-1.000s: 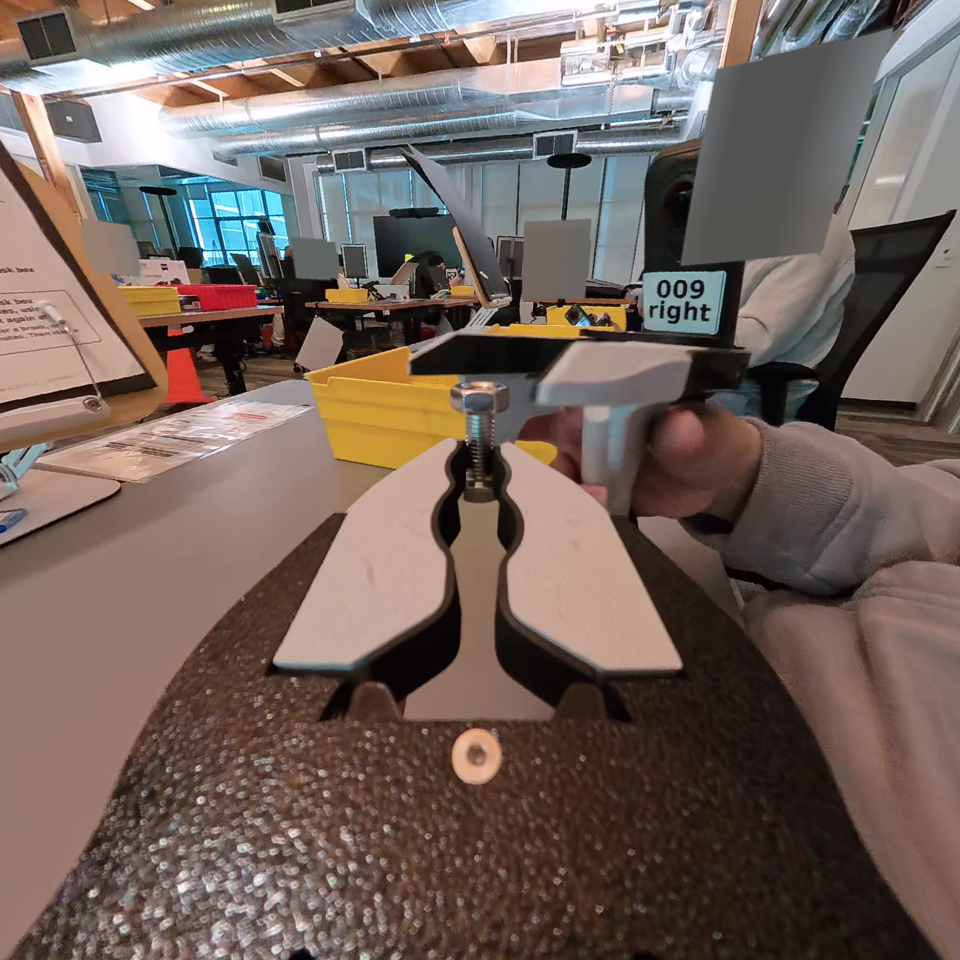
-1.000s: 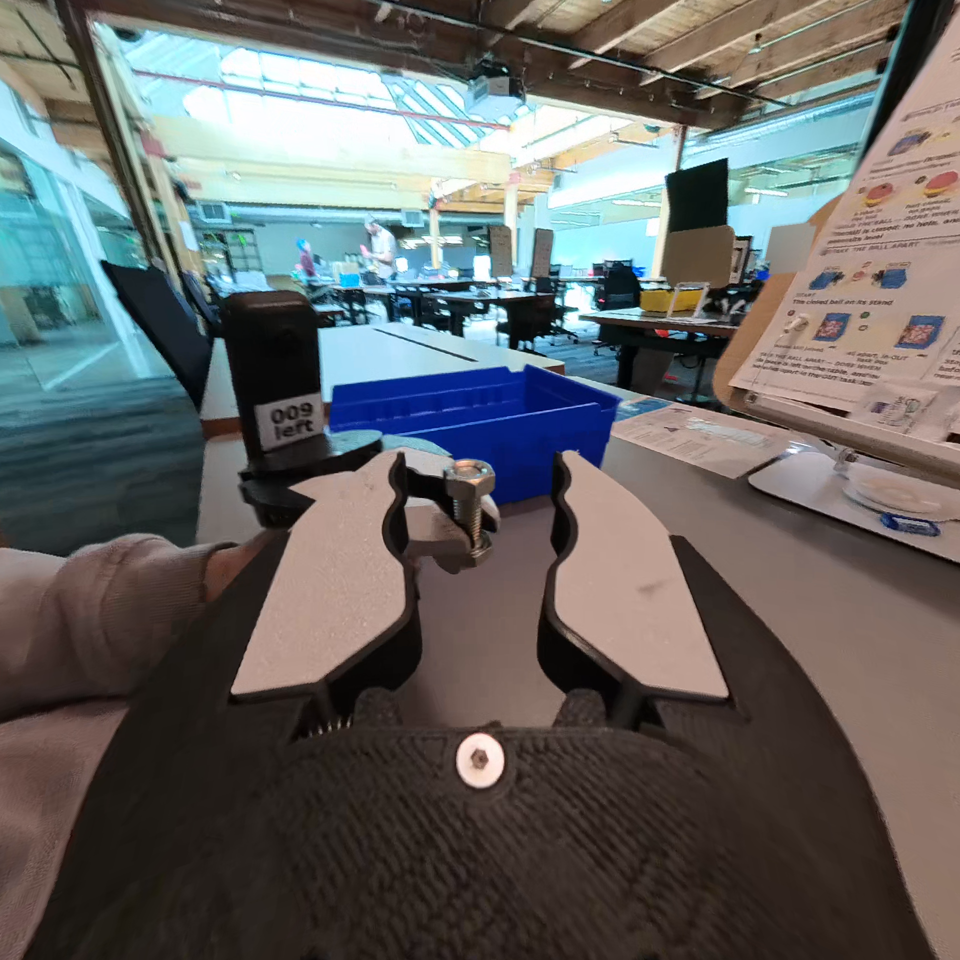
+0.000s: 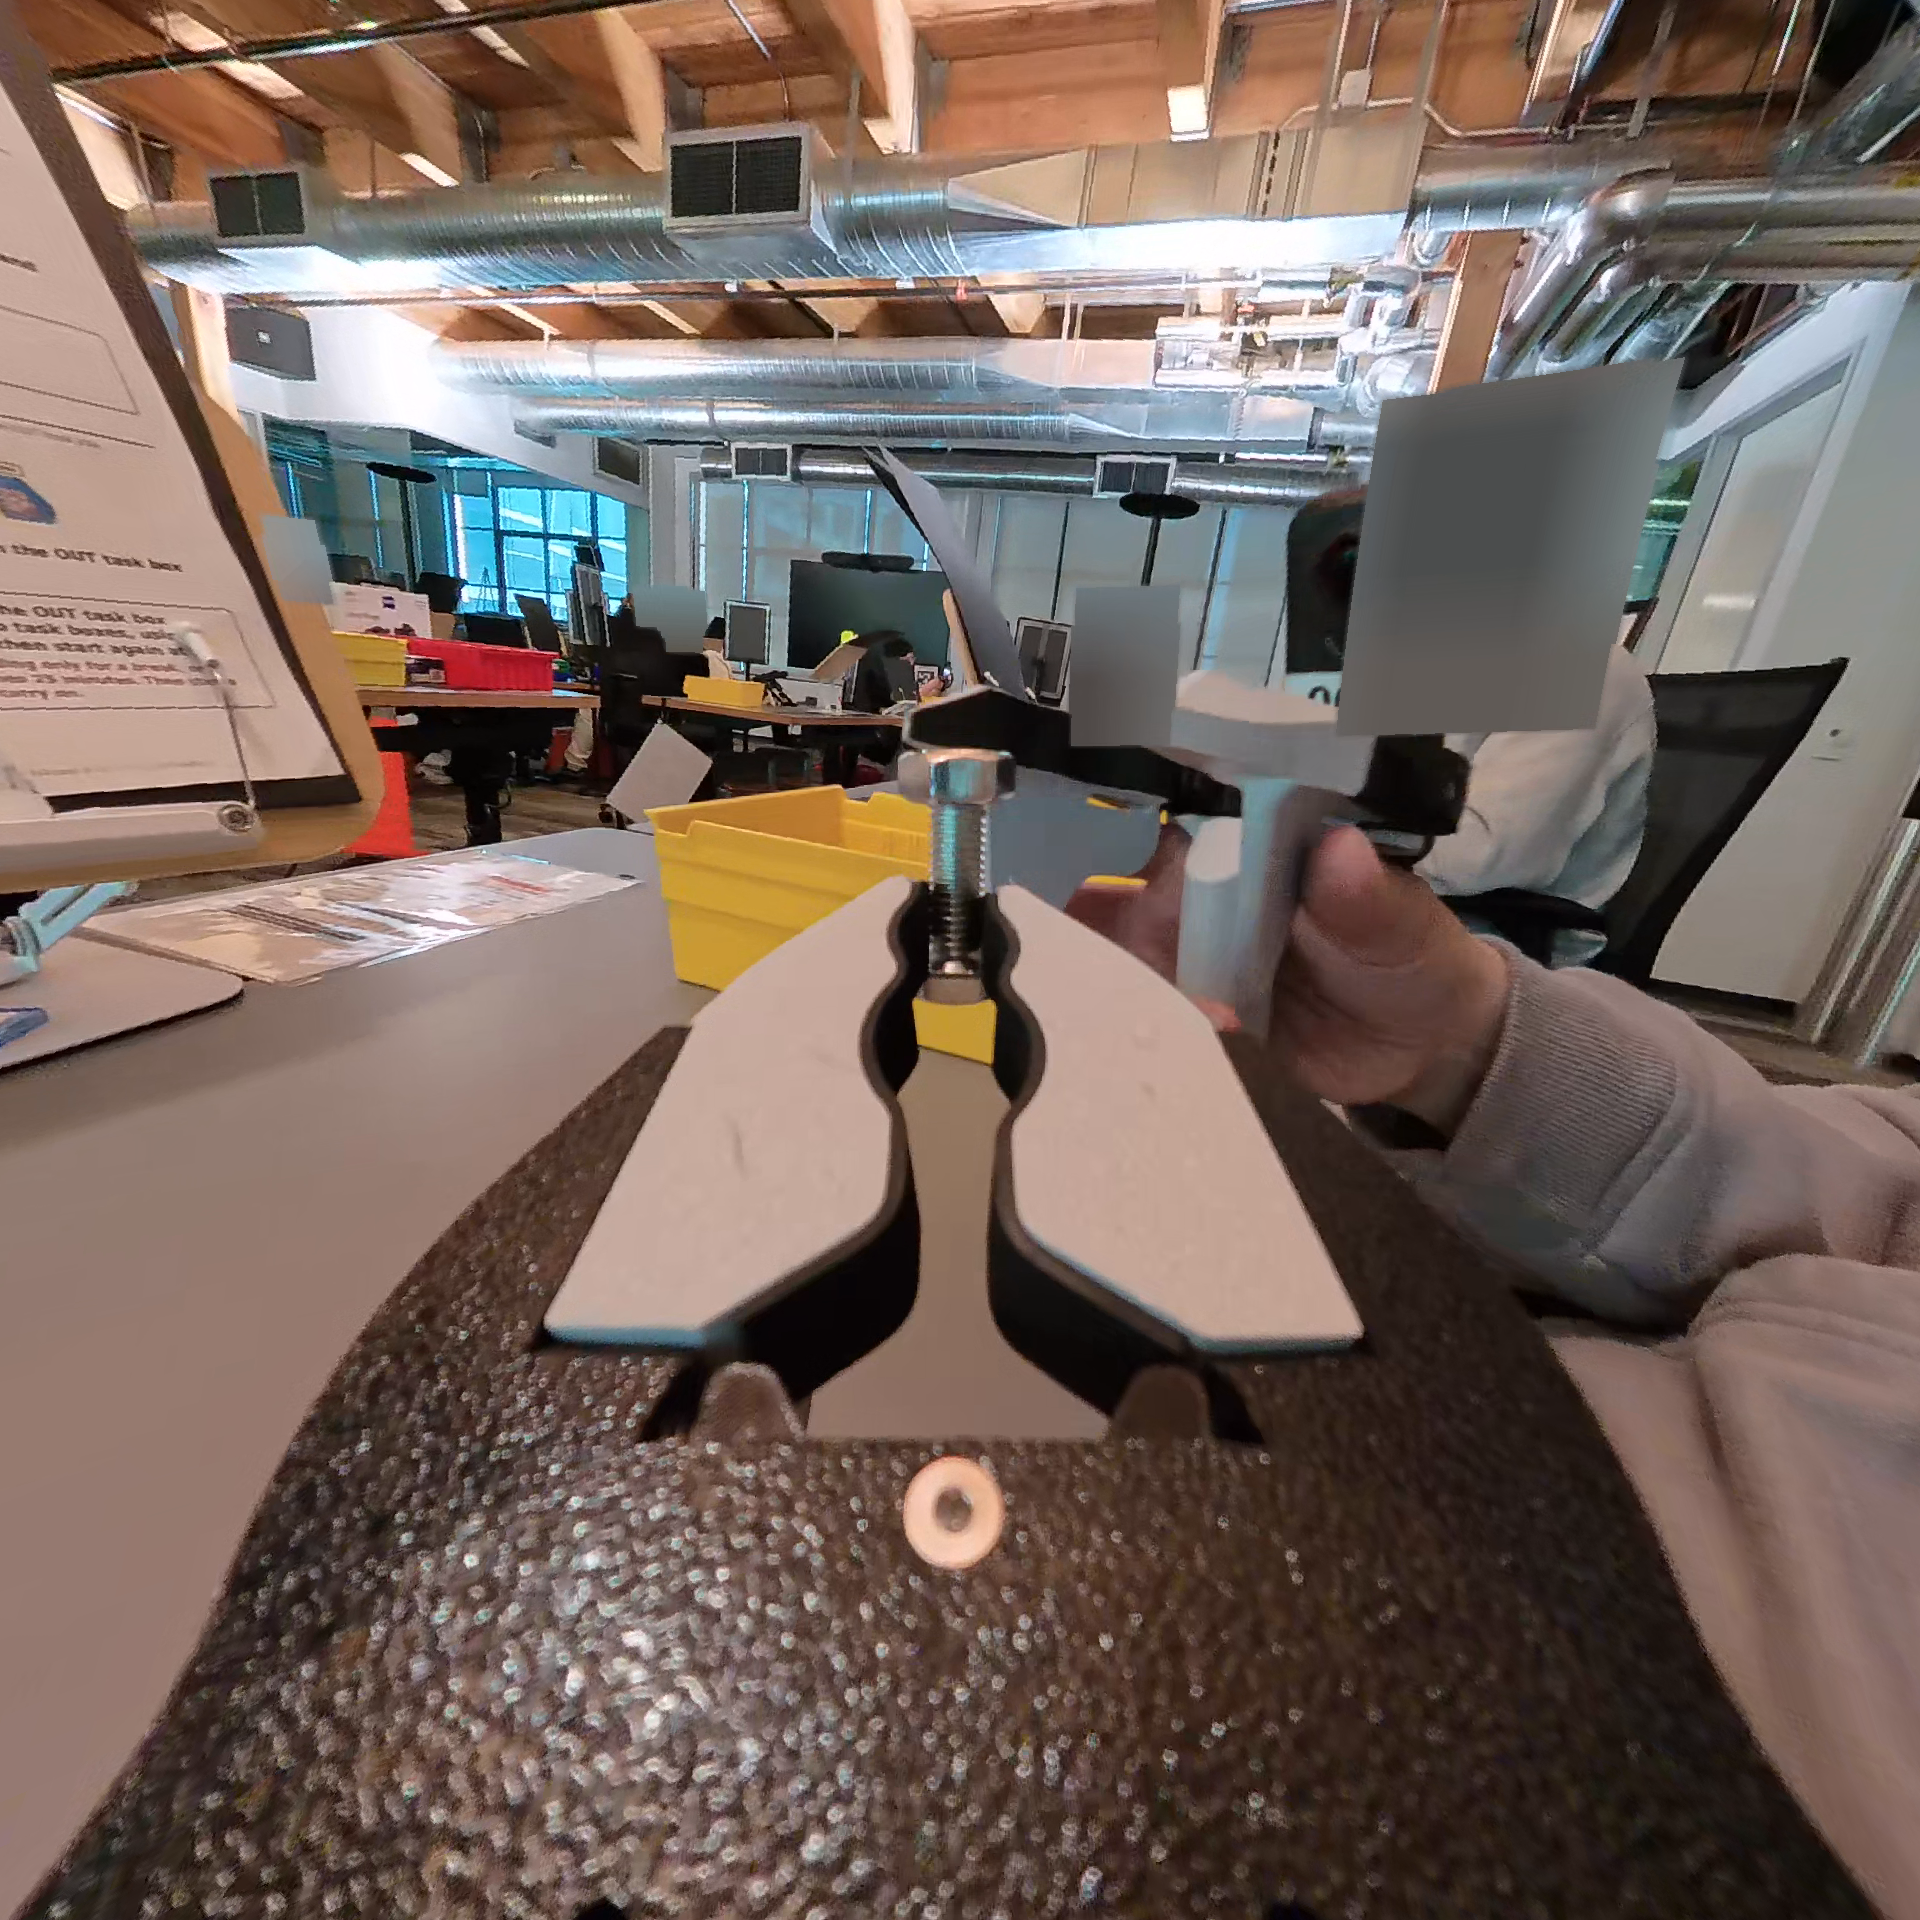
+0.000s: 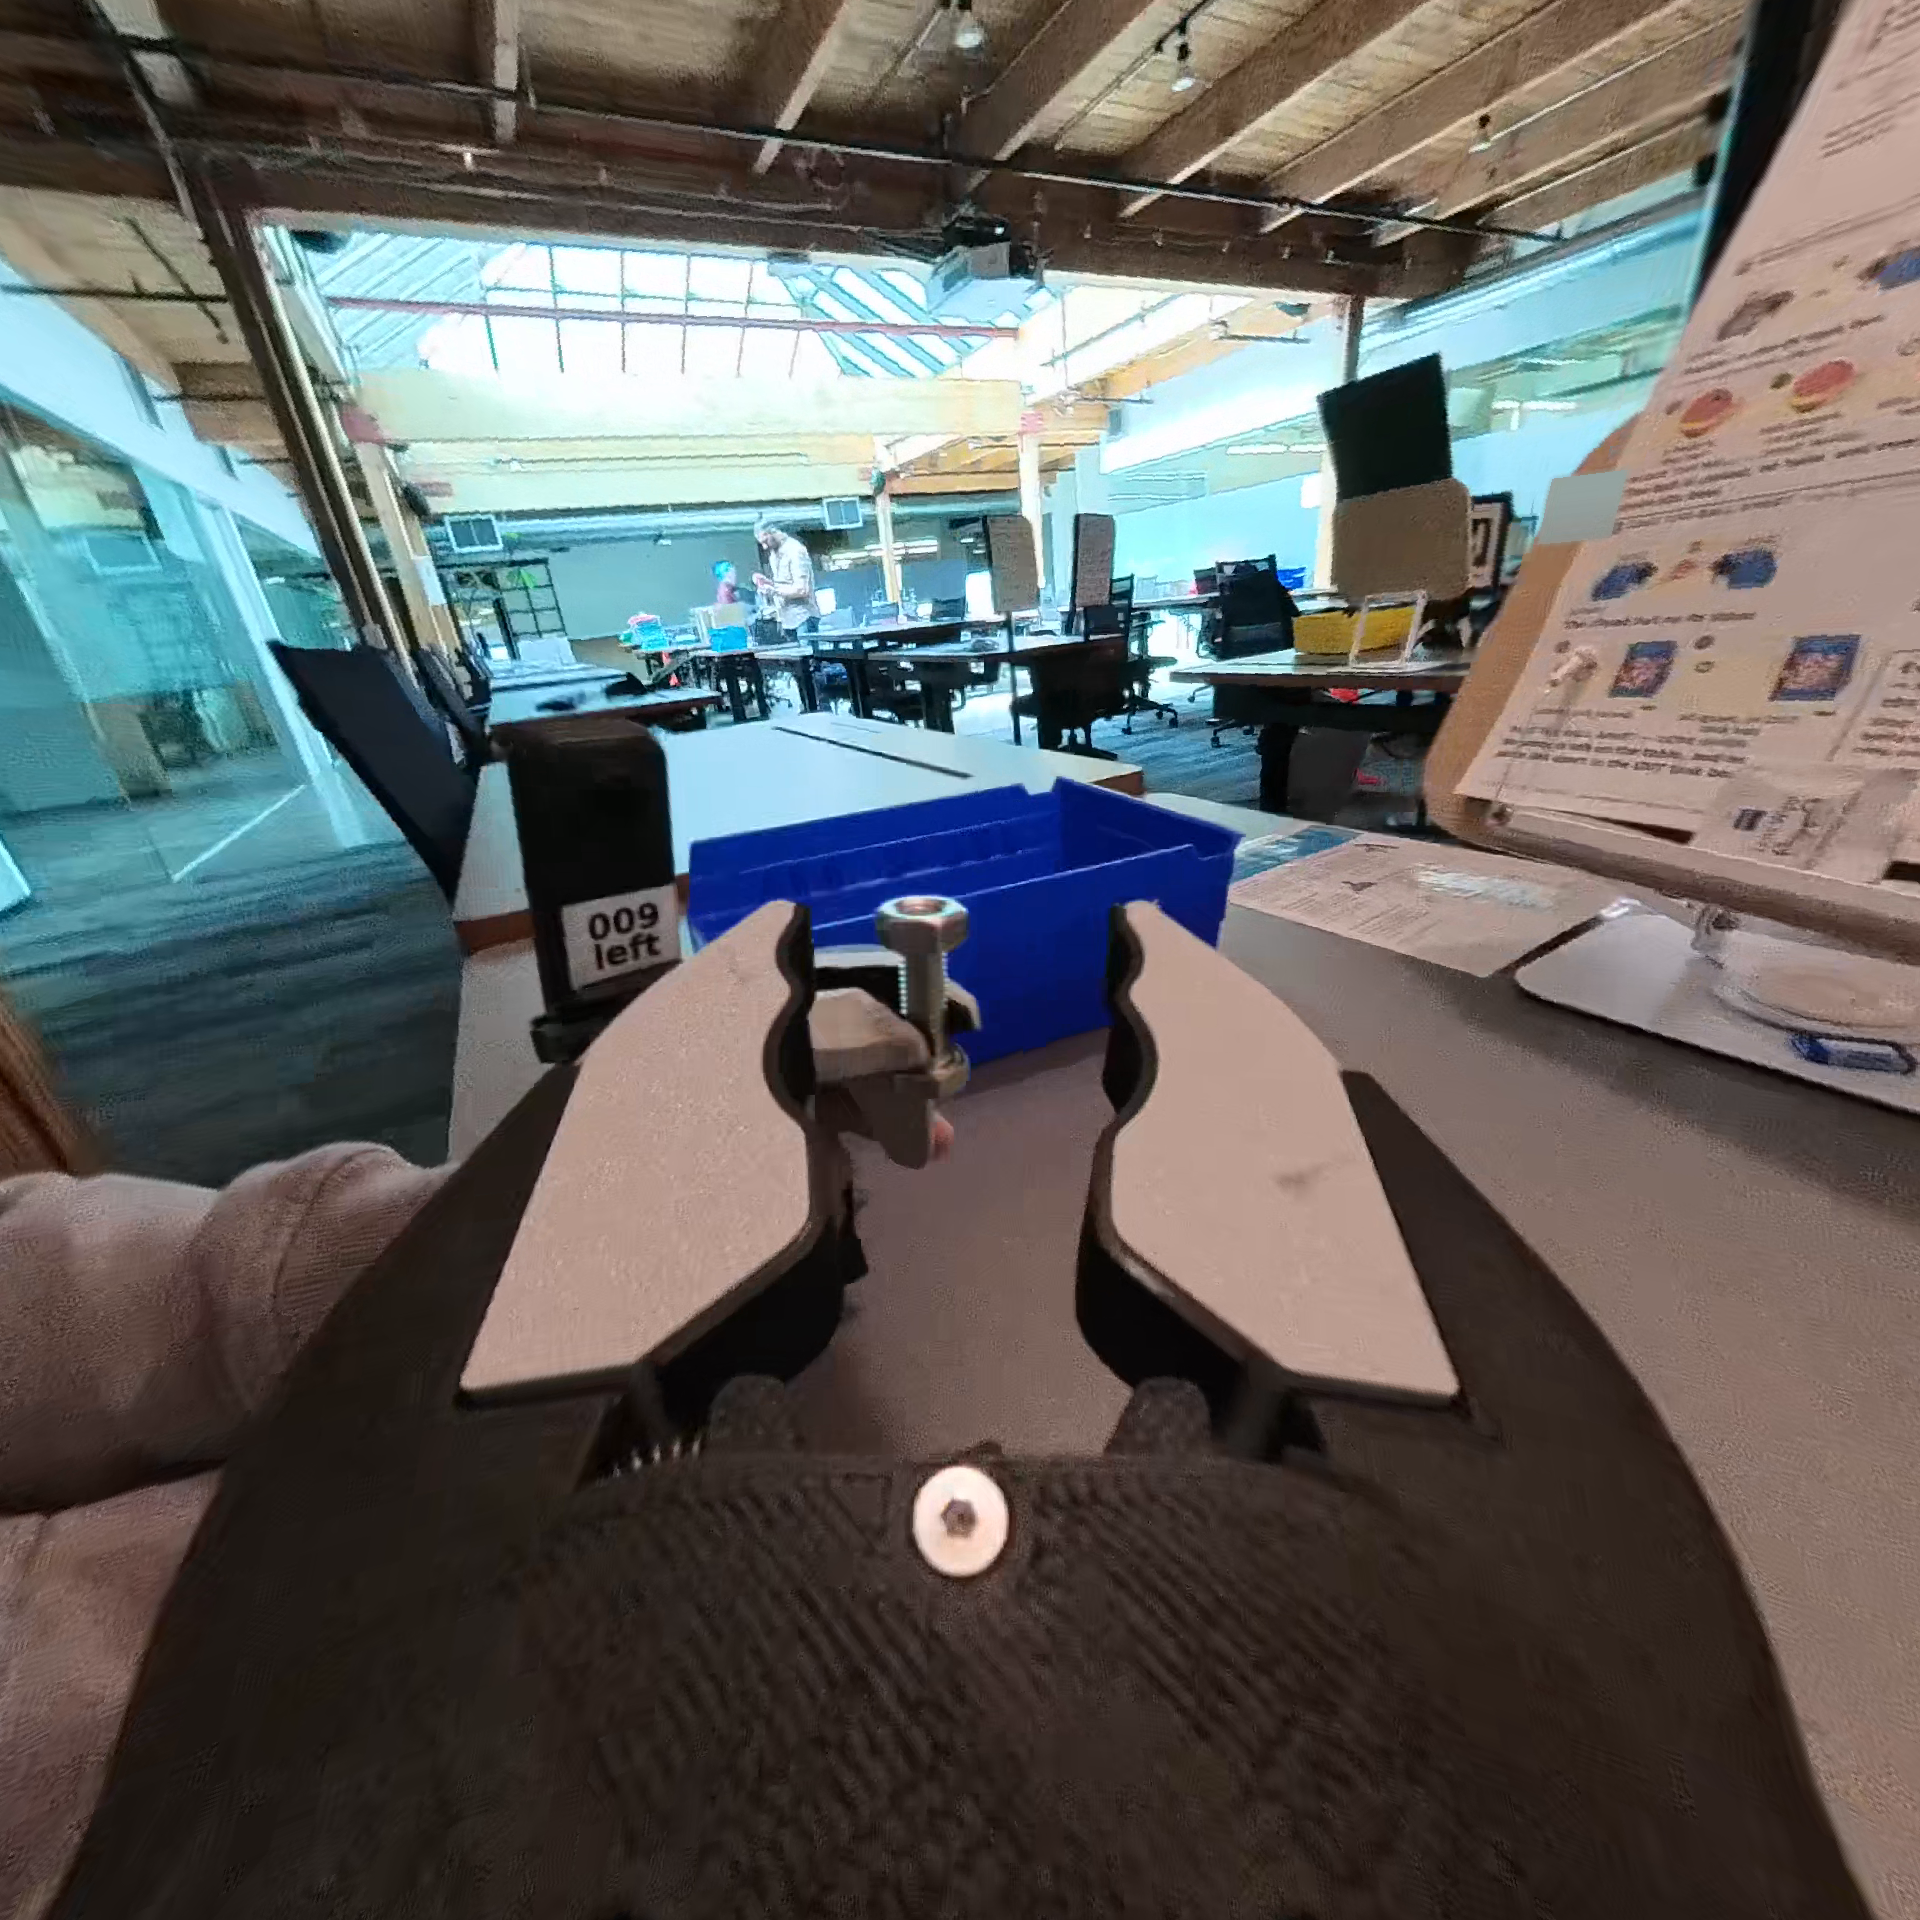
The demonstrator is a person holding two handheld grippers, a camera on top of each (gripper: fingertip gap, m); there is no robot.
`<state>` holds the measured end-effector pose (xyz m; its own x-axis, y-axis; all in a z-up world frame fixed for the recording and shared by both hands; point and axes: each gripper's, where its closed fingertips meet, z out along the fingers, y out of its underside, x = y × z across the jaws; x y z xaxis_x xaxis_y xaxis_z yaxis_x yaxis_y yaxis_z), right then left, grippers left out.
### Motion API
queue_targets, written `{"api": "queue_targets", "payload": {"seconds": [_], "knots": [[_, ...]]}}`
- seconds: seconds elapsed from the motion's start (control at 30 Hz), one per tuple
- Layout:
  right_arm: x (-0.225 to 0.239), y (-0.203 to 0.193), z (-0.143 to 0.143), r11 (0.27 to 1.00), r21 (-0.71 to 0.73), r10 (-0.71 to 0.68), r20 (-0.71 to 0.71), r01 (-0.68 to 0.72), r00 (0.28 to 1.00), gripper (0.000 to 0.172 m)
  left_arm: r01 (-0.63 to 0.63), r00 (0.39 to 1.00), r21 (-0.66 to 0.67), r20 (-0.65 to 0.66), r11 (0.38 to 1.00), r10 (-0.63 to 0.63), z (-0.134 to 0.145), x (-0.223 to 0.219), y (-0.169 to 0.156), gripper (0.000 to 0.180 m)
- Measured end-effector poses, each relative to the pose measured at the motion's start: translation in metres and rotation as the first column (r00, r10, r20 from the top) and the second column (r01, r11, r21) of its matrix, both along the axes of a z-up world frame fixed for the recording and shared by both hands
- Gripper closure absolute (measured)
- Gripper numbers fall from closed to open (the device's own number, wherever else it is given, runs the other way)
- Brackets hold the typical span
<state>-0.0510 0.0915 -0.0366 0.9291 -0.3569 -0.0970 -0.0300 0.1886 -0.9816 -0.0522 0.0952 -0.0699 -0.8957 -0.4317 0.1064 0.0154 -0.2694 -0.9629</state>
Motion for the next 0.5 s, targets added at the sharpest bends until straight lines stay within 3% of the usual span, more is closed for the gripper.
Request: {"api": "queue_targets", "payload": {"seconds": [0.17, 0.27, 0.37, 0.5], "knots": [[0.002, 0.013, -0.008, 0.995, -0.07, -0.074, 0.052, 0.077, 0.996, 0.129, 0.011, 1.0, 0.029, 0.02, 1.0, -0.011, -0.001, -0.005, -0.008, 0.172], [0.008, 0.004, -0.007, 0.995, -0.053, -0.087, 0.037, 0.089, 0.995, 0.124, 0.002, 1.0, -0.001, 0.014, 1.0, -0.002, 0.005, -0.004, -0.002, 0.172], [0.029, -0.024, -0.002, 0.981, -0.001, -0.192, -0.011, 0.192, 0.981, 0.132, -0.007, 1.0, -0.033, 0.014, 0.999, 0.008, 0.008, -0.001, 0.008, 0.172], [0.019, -0.025, 0.005, 0.995, 0.034, -0.09, -0.045, 0.091, 0.995, 0.125, -0.019, 1.0, 0.0, 0.024, 1.0, 0.019, 0.005, 0.0, 0.005, 0.172]]}}
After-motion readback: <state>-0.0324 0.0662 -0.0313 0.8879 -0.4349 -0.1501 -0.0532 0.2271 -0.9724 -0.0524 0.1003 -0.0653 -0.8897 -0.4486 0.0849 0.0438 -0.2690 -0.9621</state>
